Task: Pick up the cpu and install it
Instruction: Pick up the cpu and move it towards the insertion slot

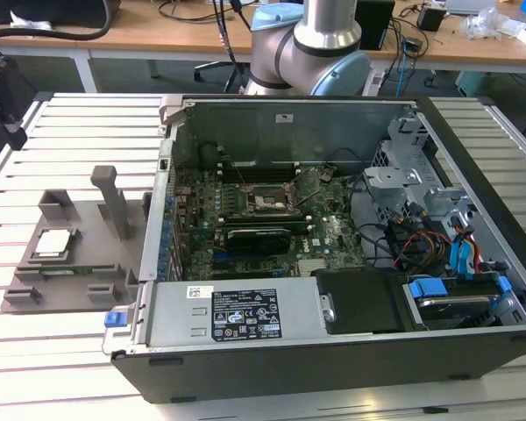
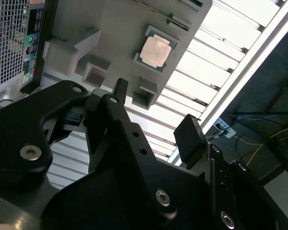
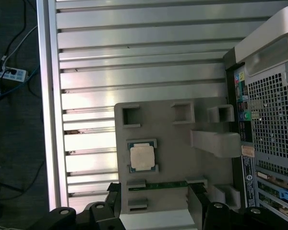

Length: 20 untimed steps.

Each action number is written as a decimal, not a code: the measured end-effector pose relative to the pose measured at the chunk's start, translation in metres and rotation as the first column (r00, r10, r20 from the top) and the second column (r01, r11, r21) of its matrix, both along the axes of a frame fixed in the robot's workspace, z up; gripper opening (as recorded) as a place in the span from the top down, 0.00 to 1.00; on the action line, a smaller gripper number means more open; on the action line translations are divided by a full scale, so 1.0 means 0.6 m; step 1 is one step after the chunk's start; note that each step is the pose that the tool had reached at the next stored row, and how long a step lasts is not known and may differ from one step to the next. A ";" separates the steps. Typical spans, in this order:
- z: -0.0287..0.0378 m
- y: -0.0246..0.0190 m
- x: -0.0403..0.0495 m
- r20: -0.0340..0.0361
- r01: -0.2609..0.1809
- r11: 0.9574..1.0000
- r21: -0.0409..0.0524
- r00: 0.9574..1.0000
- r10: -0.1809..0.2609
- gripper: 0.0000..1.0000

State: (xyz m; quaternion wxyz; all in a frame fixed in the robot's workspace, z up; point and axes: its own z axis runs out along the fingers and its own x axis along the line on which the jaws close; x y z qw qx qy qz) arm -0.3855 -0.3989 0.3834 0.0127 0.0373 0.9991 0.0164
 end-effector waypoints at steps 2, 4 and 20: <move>-0.001 0.0000 0.000 0.000 0.000 1.000 0.000 1.000 0.000 0.34; -0.001 0.0000 0.000 0.000 0.000 1.000 0.000 1.000 0.000 0.34; -0.008 0.0000 0.000 0.000 0.000 1.000 -0.003 1.000 0.000 0.34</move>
